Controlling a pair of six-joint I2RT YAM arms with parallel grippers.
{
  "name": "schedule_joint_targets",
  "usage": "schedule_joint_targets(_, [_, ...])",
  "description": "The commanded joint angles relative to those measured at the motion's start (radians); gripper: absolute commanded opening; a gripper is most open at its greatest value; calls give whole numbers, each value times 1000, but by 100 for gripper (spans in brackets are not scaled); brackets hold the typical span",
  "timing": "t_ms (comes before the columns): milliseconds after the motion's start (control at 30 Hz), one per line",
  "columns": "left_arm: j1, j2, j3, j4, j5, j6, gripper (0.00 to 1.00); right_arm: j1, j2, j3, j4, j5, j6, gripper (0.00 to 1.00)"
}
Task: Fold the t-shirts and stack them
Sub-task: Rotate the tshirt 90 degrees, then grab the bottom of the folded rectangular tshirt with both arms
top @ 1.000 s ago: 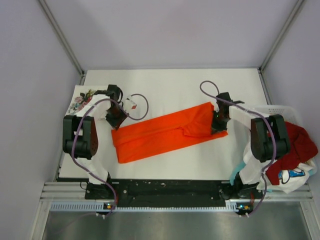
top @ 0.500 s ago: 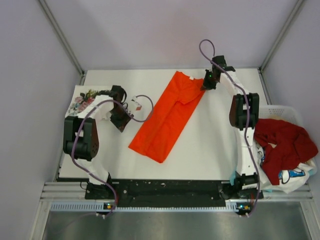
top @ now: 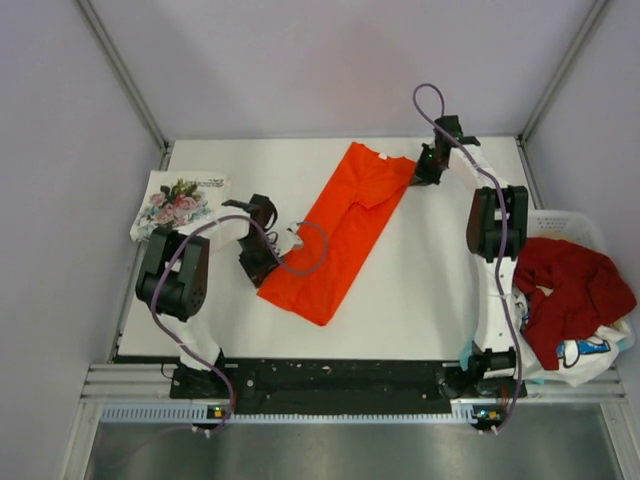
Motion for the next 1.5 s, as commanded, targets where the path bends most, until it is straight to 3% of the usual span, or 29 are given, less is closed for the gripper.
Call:
schedule_joint_targets(0, [-111, -21, -96, 15, 149, 81, 32, -39, 135, 96, 57, -139, 98, 2])
schedule_joint_targets(200, [-274, -60, -91, -48, 351, 163, 33, -38, 246, 263, 120, -301, 152, 7])
schedule_joint_targets(367, [-284, -157, -47, -100, 381, 203, 35, -39, 52, 162, 123, -311, -19, 20])
schedule_joint_targets(433, [-282, -212, -47, -102, 343, 215, 39, -39, -86, 34, 129, -327, -104, 32])
schedule_joint_targets(533, [-285, -272, -39, -112, 312, 269, 53, -16, -365, -221, 227, -381, -251, 46])
schedule_joint_targets(600, [-288, -278, -12, -126, 309, 310, 65, 27, -557, -454, 326, -433, -398, 49])
schedule_joint_targets(667, [-294, -275, 24, -141, 329, 341, 68, 103, -723, -673, 426, -516, -611, 51])
schedule_joint_targets(733, [-313, -275, 30, -169, 378, 411, 78, 166, -878, -879, 507, -609, -799, 53])
schedule_joint_targets(800, [-331, -287, -4, -165, 408, 462, 80, 211, -1007, -1049, 537, -724, -974, 55])
schedule_joint_targets(833, [-336, -295, -28, -162, 421, 491, 92, 223, -1068, -1126, 532, -775, -1048, 59])
schedule_joint_targets(900, [-362, -317, -85, -119, 423, 519, 93, 238, -1174, -1237, 519, -831, -1127, 64])
schedule_joint_targets(967, [-379, -333, -142, -73, 418, 531, 92, 278, -1256, -1323, 459, -791, -1191, 66])
schedule_joint_targets(1167, [-397, -334, -277, 143, 323, 482, 85, 527, -1357, -1459, 292, -681, -1388, 66])
schedule_joint_targets(1300, [-405, -323, -329, 193, 280, 467, 80, 697, -1344, -1552, 391, -482, -1396, 66])
schedule_joint_targets(1467, [-425, -292, -350, 230, 251, 421, 58, 817, -1210, -1550, 520, -317, -1425, 63])
